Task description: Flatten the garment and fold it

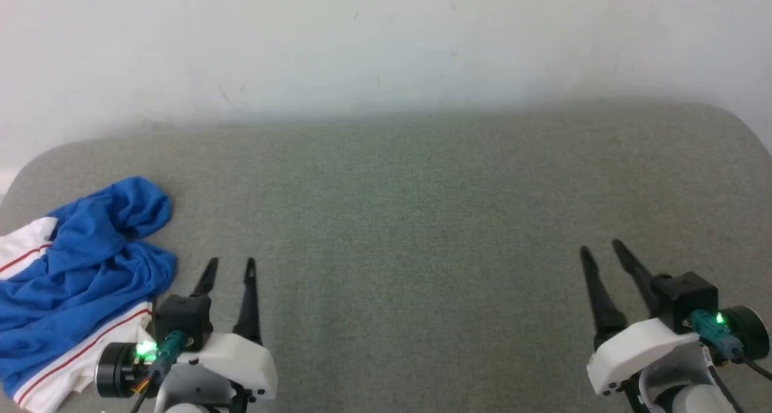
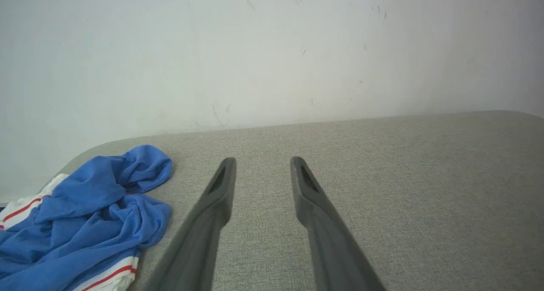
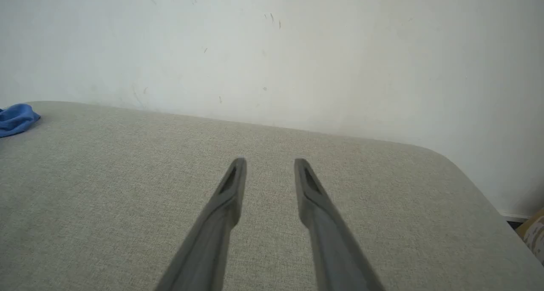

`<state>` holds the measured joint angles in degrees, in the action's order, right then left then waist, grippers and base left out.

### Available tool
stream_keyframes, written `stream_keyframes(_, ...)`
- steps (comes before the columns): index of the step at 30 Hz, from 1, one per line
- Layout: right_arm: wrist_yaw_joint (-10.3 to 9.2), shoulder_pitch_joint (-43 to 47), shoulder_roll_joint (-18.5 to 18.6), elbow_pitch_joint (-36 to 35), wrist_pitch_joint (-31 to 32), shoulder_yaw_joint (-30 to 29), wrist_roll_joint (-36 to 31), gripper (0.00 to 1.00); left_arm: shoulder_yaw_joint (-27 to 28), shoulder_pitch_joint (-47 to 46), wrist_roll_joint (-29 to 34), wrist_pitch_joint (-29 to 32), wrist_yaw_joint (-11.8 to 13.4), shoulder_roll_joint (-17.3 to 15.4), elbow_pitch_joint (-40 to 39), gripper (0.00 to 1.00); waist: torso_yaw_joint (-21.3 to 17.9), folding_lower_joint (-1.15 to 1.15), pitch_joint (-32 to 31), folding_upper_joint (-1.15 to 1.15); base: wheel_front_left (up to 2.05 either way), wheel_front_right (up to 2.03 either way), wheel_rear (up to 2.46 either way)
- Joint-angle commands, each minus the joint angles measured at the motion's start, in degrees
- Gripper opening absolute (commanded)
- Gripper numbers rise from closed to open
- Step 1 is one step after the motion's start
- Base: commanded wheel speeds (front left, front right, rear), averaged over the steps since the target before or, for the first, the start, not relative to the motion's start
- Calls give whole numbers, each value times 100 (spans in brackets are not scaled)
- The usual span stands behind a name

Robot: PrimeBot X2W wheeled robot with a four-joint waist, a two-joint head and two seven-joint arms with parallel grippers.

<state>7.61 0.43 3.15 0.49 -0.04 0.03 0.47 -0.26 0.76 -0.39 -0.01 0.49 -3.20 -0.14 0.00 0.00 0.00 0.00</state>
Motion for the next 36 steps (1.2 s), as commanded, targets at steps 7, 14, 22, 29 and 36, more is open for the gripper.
stream_keyframes(7, -1, 22, 0, 16, -75, -91, 64, 100, -7, 22, -34, -75, -5, 2, -21, 100, -1, 0, 4, 0, 0, 0, 0)
stream_keyframes(14, -1, 36, -2, 33, -158, -203, 122, 100, -12, 47, -74, -159, -6, 3, -45, 100, 3, 0, 12, 0, 0, 0, 0)
stream_keyframes(22, -2, 50, -4, 34, -254, -325, 187, 100, -11, 62, -119, -254, 6, 6, -70, 100, 47, 0, 33, 0, 0, 0, 0)
stream_keyframes(29, -3, 57, -5, 18, -338, -415, 218, 100, -6, 77, -169, -338, 34, 7, -84, 100, 153, 0, 57, 0, 0, 0, 0)
stream_keyframes(36, -3, 55, -7, 7, -421, -478, 236, 100, -5, 90, -232, -422, 69, 9, -97, 100, 320, 0, 96, 0, 0, 0, 0)
